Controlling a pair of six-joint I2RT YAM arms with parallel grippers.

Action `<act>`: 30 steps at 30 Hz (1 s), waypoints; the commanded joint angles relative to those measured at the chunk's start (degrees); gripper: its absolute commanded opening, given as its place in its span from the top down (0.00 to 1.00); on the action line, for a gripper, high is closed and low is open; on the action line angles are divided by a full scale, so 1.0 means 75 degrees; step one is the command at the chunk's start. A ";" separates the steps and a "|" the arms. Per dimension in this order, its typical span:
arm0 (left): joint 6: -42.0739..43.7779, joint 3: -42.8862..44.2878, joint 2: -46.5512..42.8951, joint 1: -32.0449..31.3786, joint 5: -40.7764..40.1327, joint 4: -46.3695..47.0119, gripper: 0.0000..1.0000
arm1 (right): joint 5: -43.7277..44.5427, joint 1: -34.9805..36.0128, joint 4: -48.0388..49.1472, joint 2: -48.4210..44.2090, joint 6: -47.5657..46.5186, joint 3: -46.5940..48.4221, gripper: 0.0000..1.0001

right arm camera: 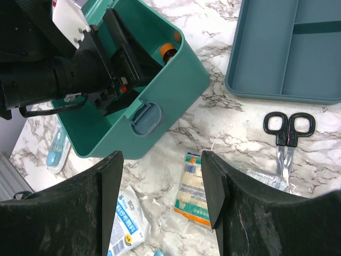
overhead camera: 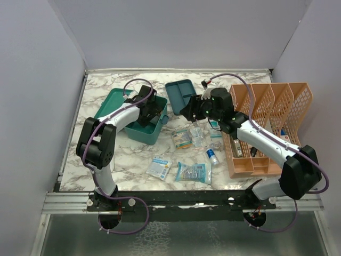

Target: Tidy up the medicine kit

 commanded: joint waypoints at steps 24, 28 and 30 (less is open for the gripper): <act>0.1305 0.0870 0.0507 0.0070 -0.1696 -0.0443 0.44 | 0.0425 0.0033 -0.0259 0.0135 -0.0149 0.0319 0.40; 0.1329 0.0829 0.0691 0.0090 -0.1249 -0.0175 0.46 | 0.0365 0.0038 -0.0246 0.0102 -0.0146 0.0273 0.40; 0.1251 0.0794 0.0667 0.0097 -0.1069 -0.0074 0.51 | 0.0332 0.0040 -0.0245 0.0093 -0.0138 0.0266 0.40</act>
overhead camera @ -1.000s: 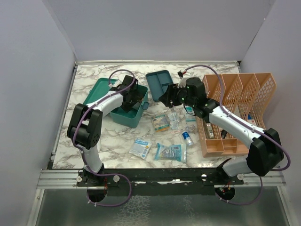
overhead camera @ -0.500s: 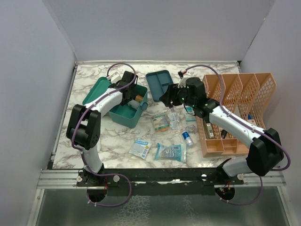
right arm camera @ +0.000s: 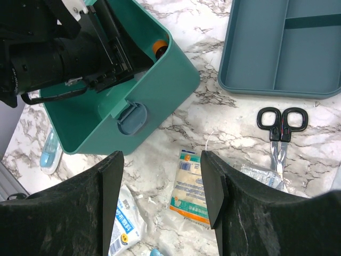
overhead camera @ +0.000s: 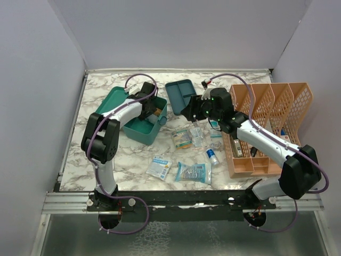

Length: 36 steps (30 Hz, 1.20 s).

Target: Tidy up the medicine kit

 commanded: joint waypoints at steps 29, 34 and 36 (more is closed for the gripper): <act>-0.0654 -0.0461 -0.0471 -0.0030 0.0954 0.0206 0.47 | 0.0267 0.0042 -0.0299 -0.0040 0.0032 -0.0004 0.41; -0.0359 -0.0329 -0.0669 -0.0006 0.0799 -0.0023 0.37 | 0.0719 0.0043 -0.0603 0.0056 -0.0009 0.0158 0.41; -0.0161 -0.0156 -0.0708 -0.0001 0.0790 -0.0172 0.34 | 0.0935 0.0043 -0.0683 0.0079 0.0020 0.0221 0.41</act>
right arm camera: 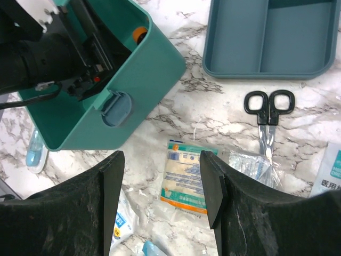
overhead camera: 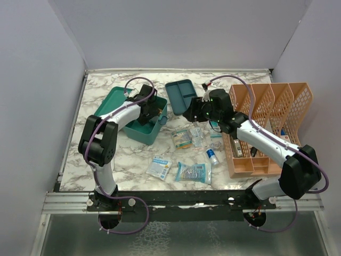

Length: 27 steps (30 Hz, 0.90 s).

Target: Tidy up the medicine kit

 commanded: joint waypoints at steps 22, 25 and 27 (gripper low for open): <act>0.3054 0.0647 -0.2834 0.0033 -0.0237 0.0044 0.23 | 0.2107 0.0042 -0.5166 -0.0137 -0.0471 0.1275 0.40; 0.3942 -0.0099 -0.3704 0.0035 0.0573 0.0940 0.22 | 0.1866 0.0042 -0.6096 0.0091 0.0109 0.1077 0.43; 0.4489 -0.0669 -0.4237 0.0036 0.1066 0.1580 0.22 | 0.1486 0.0043 -0.6091 0.0057 0.0331 0.0547 0.48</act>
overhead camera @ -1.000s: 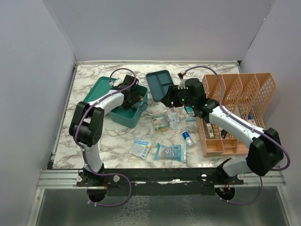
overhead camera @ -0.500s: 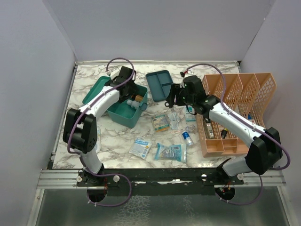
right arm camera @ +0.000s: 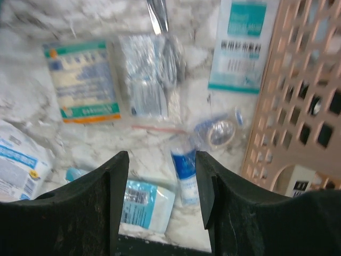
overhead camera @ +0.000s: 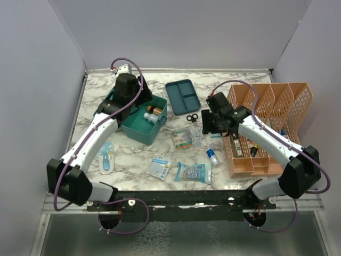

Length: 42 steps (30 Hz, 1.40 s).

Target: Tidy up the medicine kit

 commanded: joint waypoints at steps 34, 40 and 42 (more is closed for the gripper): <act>0.1510 -0.2815 -0.2756 0.0010 0.3832 0.2932 0.20 | -0.1823 0.0040 0.1256 0.0082 0.0432 -0.2343 0.87; 0.0988 -0.2994 -0.3147 0.0011 0.4832 0.2596 0.20 | -0.2906 0.0043 0.2900 -0.0386 0.1499 -0.2511 0.87; 0.0925 -0.3278 -0.3407 0.0015 0.5037 0.2559 0.20 | -0.3135 0.0043 0.3568 -0.0336 0.1941 -0.2529 0.87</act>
